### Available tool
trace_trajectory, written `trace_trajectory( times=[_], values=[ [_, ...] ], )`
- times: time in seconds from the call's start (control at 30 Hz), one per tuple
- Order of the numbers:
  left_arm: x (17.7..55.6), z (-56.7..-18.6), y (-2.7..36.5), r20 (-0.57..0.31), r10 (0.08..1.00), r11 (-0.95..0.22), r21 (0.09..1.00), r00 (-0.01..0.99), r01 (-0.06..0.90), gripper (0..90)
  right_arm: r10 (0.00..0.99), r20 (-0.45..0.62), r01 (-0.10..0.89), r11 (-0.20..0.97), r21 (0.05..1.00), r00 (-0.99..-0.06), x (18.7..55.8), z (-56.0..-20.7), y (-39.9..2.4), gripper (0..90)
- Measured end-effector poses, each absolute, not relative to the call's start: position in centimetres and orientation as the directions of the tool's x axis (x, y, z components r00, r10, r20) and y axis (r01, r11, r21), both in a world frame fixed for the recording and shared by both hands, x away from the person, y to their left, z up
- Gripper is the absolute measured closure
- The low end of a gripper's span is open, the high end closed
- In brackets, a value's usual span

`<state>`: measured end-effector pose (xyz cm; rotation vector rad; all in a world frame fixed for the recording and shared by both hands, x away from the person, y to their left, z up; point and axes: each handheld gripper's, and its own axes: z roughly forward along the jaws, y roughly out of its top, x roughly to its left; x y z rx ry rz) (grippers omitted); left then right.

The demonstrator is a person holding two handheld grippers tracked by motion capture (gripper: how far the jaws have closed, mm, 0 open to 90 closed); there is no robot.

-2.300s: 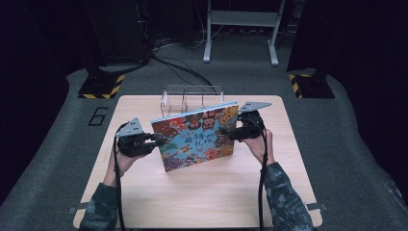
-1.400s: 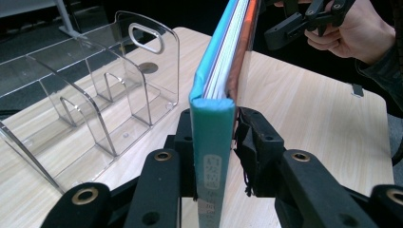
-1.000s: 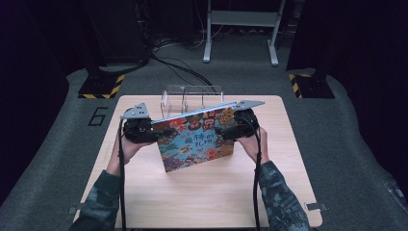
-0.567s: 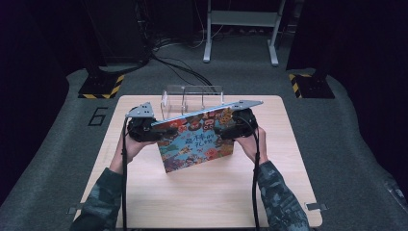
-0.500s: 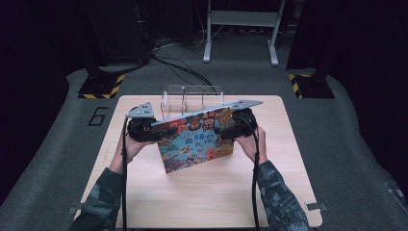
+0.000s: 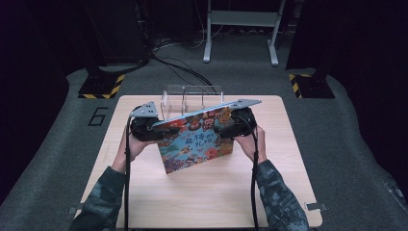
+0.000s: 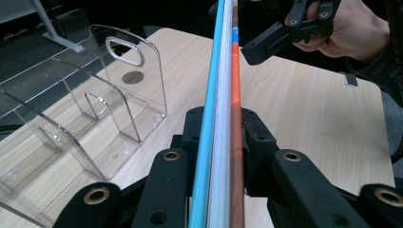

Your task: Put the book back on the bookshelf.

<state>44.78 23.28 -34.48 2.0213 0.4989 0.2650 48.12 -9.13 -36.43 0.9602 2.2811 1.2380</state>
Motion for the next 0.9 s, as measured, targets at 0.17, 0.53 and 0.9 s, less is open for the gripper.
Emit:
trace_trajectory(
  times=[0.17,0.53,0.9],
  values=[
    [44.7,-34.5,23.7,-0.021,0.451,-0.417,0.879,0.892,0.231,77.8,0.731,-0.010,0.375,0.362,0.853,-0.682,47.6,-36.3,-10.3,3.3],
    [44.3,-34.3,24.1,-0.009,0.460,-0.424,0.876,0.888,0.228,78.8,0.833,0.030,0.497,0.300,0.814,-0.552,47.7,-41.2,-15.2,0.0],
    [44.3,-34.1,23.4,0.003,0.459,-0.437,0.871,0.888,0.224,77.4,0.906,0.078,0.637,0.229,0.736,-0.415,49.5,-48.5,-19.3,0.0]
  ],
)
